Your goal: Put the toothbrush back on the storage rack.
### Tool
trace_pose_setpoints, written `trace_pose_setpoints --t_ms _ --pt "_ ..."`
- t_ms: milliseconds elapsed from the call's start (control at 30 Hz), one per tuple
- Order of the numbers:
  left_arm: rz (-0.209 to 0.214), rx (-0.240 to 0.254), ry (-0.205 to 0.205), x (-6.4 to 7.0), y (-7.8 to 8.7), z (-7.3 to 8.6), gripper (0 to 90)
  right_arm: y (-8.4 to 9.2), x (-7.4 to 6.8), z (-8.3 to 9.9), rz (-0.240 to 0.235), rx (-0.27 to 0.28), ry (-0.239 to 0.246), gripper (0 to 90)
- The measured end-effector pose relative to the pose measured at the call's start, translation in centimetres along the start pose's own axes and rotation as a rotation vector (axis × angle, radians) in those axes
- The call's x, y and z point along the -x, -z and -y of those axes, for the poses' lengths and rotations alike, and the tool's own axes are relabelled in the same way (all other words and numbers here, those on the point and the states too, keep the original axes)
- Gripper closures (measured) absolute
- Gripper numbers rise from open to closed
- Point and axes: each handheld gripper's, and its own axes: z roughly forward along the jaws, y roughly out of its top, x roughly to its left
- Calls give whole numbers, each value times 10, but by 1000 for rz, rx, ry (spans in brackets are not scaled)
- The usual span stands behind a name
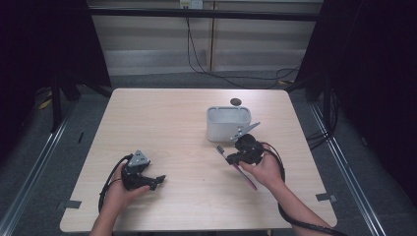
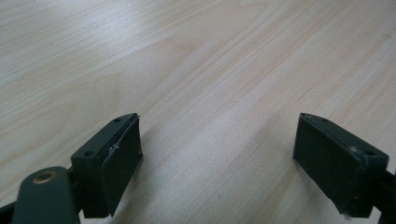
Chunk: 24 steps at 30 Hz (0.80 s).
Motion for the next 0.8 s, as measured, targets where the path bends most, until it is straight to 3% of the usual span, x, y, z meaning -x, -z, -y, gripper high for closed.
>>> trace_pose_setpoints --t_ms 200,267,533,800 --pt "0 0 0 0 0 0 149 11 6 0 12 61 -12 840" --pt "1 0 1 0 0 0 149 19 10 0 15 111 -36 840" --pt "2 0 1 0 0 0 149 34 19 1 10 214 -88 840" --pt "2 0 1 0 0 0 149 48 26 -1 23 276 -114 840"
